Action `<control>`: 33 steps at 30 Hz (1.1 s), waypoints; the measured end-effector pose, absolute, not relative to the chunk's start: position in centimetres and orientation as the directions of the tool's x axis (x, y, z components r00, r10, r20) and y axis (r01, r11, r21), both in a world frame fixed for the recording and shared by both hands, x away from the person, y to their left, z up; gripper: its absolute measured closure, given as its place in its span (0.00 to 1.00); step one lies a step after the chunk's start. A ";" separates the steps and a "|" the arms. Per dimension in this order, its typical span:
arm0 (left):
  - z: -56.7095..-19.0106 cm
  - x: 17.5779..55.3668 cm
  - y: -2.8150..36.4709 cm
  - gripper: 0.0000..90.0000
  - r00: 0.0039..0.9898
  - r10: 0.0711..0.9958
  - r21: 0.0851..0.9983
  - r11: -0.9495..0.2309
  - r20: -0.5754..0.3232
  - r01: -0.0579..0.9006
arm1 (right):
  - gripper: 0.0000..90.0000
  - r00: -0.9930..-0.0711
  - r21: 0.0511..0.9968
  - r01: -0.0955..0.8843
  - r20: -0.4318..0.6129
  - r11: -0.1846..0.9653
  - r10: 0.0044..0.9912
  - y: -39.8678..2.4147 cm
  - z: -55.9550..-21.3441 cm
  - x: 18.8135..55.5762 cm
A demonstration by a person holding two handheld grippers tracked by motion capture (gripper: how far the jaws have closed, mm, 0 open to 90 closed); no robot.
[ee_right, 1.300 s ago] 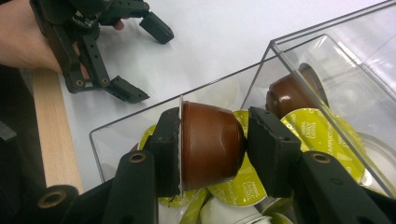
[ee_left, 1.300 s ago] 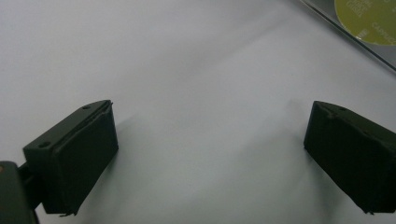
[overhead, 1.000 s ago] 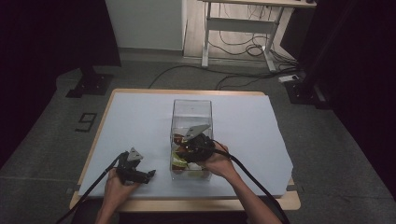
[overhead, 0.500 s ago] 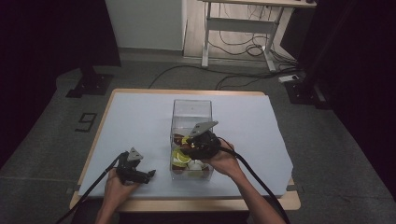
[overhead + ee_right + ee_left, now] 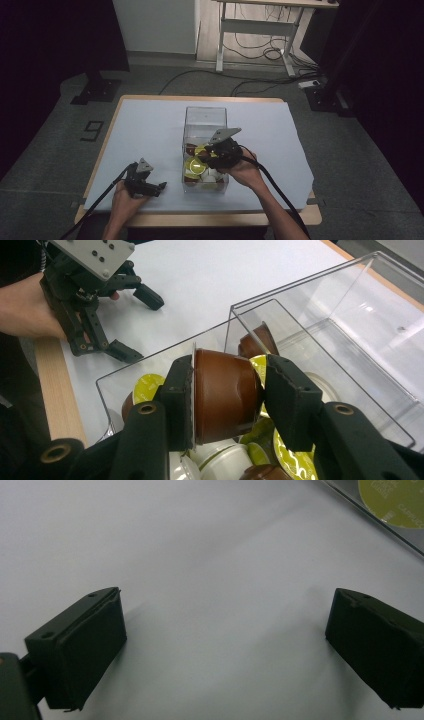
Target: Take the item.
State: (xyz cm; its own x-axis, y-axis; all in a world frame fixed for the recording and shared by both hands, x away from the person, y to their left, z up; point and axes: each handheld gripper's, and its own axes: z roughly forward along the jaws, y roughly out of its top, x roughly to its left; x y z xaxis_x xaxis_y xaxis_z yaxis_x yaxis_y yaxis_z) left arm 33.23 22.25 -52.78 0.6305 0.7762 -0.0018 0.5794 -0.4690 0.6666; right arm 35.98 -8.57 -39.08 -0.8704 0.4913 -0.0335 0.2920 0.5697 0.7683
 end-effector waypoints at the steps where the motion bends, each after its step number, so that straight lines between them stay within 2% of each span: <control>1: -52.8 33.2 22.2 0.02 0.630 0.776 0.667 -0.469 -0.002 0.580 | 0.63 -0.870 0.770 0.292 -0.032 0.567 0.492 -8.7 -39.0 36.0; 33: -52.8 33.2 22.2 0.02 0.630 0.776 0.666 -0.469 -0.002 0.580 | 0.63 -0.815 0.785 0.324 -0.052 0.528 0.577 -12.9 -37.3 36.2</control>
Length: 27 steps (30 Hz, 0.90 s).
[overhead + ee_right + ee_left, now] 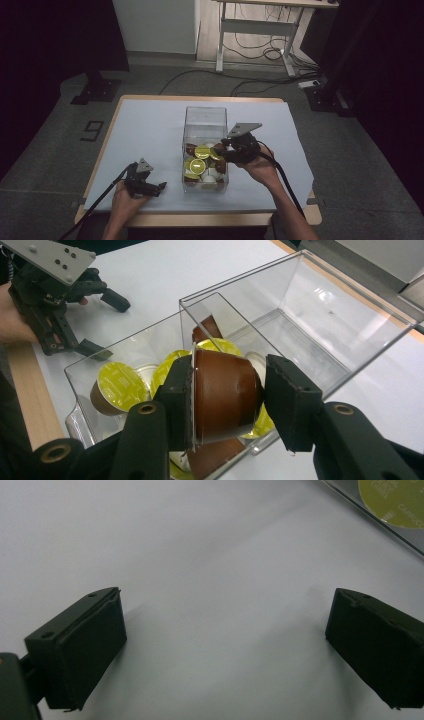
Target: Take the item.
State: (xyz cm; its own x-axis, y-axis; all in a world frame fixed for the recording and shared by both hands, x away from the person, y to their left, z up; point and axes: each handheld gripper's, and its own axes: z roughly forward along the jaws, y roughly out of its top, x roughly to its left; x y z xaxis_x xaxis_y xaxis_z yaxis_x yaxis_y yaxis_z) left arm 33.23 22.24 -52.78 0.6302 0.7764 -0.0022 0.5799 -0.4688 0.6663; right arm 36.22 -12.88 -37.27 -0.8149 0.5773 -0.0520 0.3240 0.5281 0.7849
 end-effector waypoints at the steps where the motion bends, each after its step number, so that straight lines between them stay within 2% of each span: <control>1: -52.8 33.2 22.2 0.02 0.630 0.776 0.666 -0.469 -0.003 0.580 | 0.63 -0.813 0.785 0.324 -0.054 0.527 0.580 -13.0 -37.2 36.2; 27: -52.8 33.2 22.2 0.02 0.630 0.776 0.666 -0.469 -0.002 0.580 | 0.63 -0.735 0.788 0.365 -0.082 0.495 0.673 -17.1 -37.2 36.9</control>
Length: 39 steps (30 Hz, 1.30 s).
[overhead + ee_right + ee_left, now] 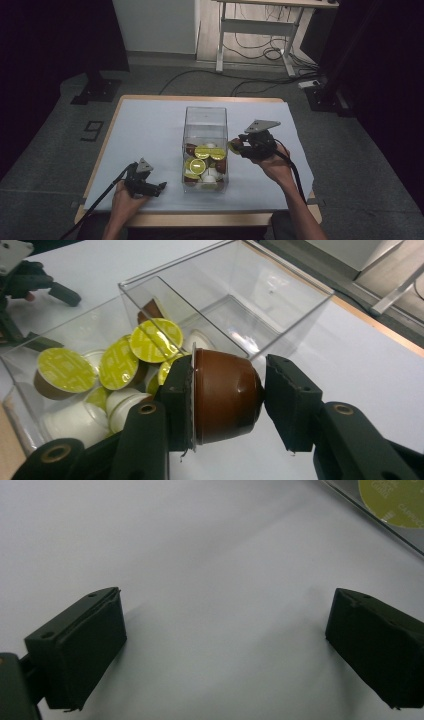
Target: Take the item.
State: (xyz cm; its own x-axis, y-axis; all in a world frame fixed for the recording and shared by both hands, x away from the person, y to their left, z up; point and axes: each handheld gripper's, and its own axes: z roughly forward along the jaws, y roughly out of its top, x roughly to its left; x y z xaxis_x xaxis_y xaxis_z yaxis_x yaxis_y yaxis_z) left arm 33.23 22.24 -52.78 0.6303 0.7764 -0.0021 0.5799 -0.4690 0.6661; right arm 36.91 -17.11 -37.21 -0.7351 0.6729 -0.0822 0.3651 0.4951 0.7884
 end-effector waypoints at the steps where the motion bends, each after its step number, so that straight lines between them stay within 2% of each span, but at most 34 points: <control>1: -52.8 33.2 22.2 0.02 0.630 0.776 0.666 -0.469 -0.003 0.580 | 0.63 -0.731 0.787 0.368 -0.084 0.495 0.678 -17.3 -37.2 36.9; 20: -52.8 33.2 22.2 0.02 0.631 0.776 0.666 -0.469 -0.003 0.580 | 0.63 -0.658 0.766 0.397 -0.147 0.506 0.739 -20.0 -39.0 37.3; 39: -52.8 33.2 22.2 0.02 0.630 0.776 0.666 -0.469 -0.002 0.580 | 0.63 -0.598 0.753 0.466 -0.119 0.464 0.793 -22.6 -42.4 38.1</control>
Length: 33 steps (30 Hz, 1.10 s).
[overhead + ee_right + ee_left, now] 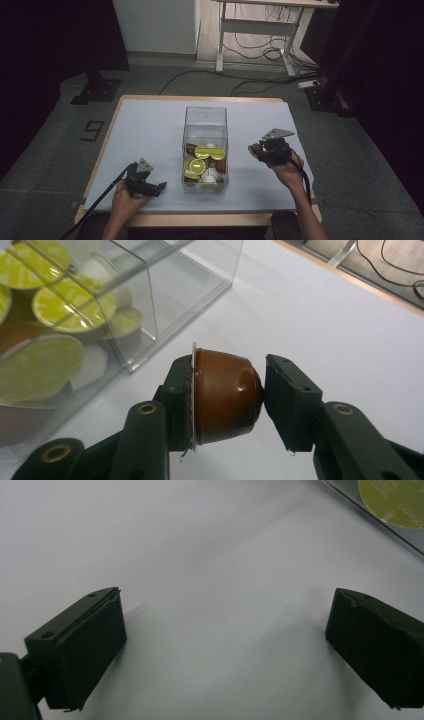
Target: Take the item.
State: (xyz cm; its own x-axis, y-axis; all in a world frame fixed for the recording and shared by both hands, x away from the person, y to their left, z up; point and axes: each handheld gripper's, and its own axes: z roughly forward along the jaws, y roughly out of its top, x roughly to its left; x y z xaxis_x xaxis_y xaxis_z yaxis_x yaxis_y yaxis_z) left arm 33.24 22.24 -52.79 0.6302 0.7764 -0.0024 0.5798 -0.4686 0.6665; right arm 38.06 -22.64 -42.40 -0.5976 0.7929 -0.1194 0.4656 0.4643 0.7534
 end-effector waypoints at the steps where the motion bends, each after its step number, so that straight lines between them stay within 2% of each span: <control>1: -52.8 33.2 22.3 0.02 0.631 0.776 0.666 -0.469 -0.003 0.580 | 0.63 -0.594 0.752 0.470 -0.118 0.462 0.796 -22.7 -42.6 38.1; 33: -52.8 33.2 22.2 0.02 0.630 0.777 0.667 -0.467 -0.005 0.580 | 0.62 -0.559 0.700 0.561 -0.073 0.441 0.826 -23.8 -49.0 39.9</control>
State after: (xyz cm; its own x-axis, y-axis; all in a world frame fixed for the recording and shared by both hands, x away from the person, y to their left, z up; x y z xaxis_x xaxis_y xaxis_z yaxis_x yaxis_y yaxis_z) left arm 33.24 22.24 -52.79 0.6299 0.7766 -0.0045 0.5803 -0.4668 0.6673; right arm 39.87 -23.82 -49.04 -0.5586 0.8262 -0.0728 0.5615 0.4413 0.7000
